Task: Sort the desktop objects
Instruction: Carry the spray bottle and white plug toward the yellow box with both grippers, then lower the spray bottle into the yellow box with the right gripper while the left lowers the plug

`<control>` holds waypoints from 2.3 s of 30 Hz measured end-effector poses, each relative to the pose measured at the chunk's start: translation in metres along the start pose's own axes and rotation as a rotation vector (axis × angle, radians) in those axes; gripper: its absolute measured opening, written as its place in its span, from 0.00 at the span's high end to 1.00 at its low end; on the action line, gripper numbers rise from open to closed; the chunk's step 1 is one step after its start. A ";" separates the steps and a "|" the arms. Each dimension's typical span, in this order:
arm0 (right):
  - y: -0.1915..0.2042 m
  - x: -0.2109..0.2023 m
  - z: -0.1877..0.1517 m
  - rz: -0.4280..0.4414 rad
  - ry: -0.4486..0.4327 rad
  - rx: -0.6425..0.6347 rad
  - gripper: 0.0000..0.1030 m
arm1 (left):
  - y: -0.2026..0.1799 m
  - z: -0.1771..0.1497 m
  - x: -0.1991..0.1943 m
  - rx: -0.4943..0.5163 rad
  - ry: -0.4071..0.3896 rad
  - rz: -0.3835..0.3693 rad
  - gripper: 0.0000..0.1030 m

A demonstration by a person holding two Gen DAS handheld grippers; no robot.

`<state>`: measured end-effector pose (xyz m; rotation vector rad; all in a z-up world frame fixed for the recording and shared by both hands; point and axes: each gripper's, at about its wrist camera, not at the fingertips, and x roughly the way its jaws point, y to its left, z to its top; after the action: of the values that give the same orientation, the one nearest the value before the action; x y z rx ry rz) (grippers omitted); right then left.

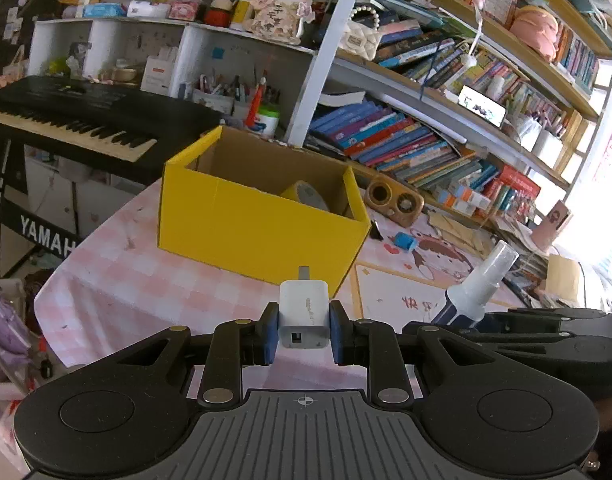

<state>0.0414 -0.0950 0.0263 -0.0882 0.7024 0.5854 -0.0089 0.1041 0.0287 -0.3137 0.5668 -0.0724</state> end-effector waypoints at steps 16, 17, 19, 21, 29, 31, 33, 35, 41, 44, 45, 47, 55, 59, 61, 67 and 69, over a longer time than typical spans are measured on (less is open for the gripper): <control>-0.024 0.031 0.052 0.033 -0.063 -0.035 0.70 | -0.009 0.048 0.041 0.024 -0.082 0.005 0.77; -0.027 0.033 0.057 0.033 -0.069 -0.036 0.70 | -0.009 0.052 0.044 0.025 -0.091 0.005 0.77; -0.032 0.038 0.068 0.035 -0.086 -0.039 0.70 | -0.011 0.061 0.052 0.026 -0.108 0.006 0.77; -0.038 0.043 0.080 0.037 -0.105 -0.044 0.70 | -0.013 0.070 0.060 0.027 -0.124 0.008 0.77; -0.063 0.063 0.125 0.034 -0.176 -0.064 0.70 | -0.018 0.093 0.100 0.032 -0.149 0.036 0.77; -0.071 0.070 0.134 0.028 -0.187 -0.066 0.70 | -0.021 0.097 0.110 0.057 -0.148 0.056 0.77; -0.078 0.077 0.143 0.024 -0.194 -0.064 0.70 | -0.024 0.100 0.120 0.081 -0.142 0.073 0.77; -0.084 0.084 0.150 0.024 -0.201 -0.064 0.70 | -0.026 0.104 0.132 0.080 -0.135 0.078 0.77; -0.096 0.104 0.166 0.036 -0.221 -0.073 0.70 | -0.029 0.108 0.168 0.096 -0.078 0.095 0.77; -0.097 0.116 0.171 0.041 -0.215 -0.078 0.70 | -0.033 0.106 0.185 0.112 -0.038 0.099 0.77; -0.098 0.119 0.172 0.043 -0.212 -0.078 0.70 | -0.034 0.105 0.191 0.118 -0.023 0.099 0.77; -0.098 0.126 0.173 0.048 -0.203 -0.084 0.70 | -0.036 0.101 0.200 0.122 0.003 0.100 0.77; -0.097 0.147 0.170 0.087 -0.166 -0.102 0.70 | -0.041 0.088 0.224 0.153 0.129 0.087 0.77; -0.098 0.159 0.166 0.111 -0.133 -0.102 0.70 | -0.038 0.091 0.229 0.145 0.167 0.077 0.77; -0.098 0.167 0.165 0.121 -0.109 -0.095 0.70 | -0.039 0.090 0.231 0.173 0.187 0.086 0.77; -0.099 0.185 0.162 0.137 -0.050 -0.090 0.70 | -0.042 0.088 0.233 0.208 0.194 0.123 0.74; -0.100 0.189 0.161 0.139 -0.034 -0.088 0.70 | -0.042 0.088 0.231 0.210 0.188 0.130 0.71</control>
<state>0.3043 -0.0454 0.0188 -0.1111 0.6534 0.7498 0.2338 0.0527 -0.0073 -0.0650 0.7582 -0.0353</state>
